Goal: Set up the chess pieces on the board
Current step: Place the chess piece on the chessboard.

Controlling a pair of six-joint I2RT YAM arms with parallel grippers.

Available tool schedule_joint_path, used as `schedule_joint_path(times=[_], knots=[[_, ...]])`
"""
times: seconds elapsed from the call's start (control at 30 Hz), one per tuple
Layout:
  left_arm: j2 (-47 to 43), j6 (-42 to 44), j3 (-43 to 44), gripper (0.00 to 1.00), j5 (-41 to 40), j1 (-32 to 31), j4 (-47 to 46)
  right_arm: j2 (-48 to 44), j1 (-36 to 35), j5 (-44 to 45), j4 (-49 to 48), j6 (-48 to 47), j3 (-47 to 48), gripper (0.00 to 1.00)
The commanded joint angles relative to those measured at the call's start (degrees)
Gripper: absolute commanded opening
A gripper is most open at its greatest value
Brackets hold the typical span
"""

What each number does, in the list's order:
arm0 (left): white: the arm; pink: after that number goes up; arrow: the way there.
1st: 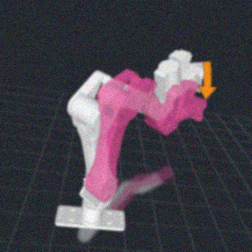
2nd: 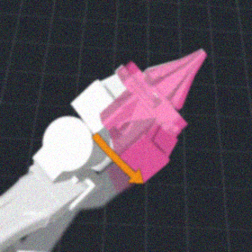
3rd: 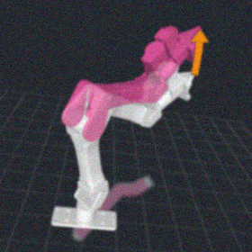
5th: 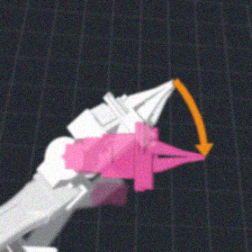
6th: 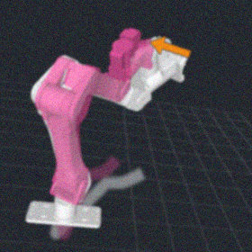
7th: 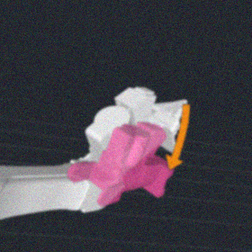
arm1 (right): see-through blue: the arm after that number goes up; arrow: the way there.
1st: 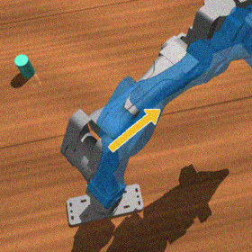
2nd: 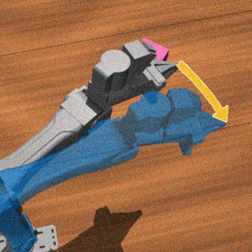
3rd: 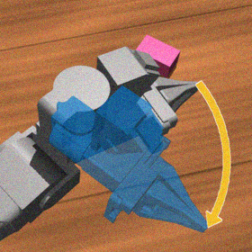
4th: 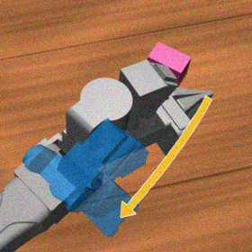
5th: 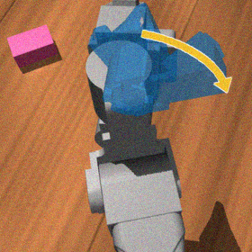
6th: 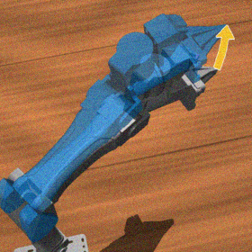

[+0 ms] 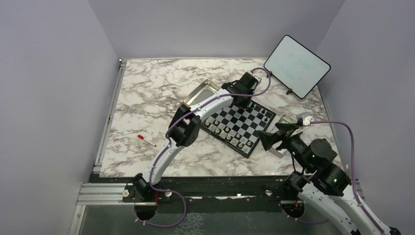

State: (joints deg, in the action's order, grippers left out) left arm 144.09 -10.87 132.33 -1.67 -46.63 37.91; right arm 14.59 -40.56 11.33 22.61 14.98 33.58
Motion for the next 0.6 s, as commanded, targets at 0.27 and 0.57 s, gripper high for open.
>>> schedule_joint_path(times=[0.27, 0.57], knots=[[-1.6, -0.1, -0.4, 0.11, 0.5, -0.5, 0.1, -0.4, -0.3, 1.5, 0.0, -0.1, -0.2, 1.0], [-3.0, -0.4, -1.4, 0.11, 0.4, -0.7, 0.2, -0.2, -0.3, 1.4, -0.1, 0.0, -0.4, 1.0]])
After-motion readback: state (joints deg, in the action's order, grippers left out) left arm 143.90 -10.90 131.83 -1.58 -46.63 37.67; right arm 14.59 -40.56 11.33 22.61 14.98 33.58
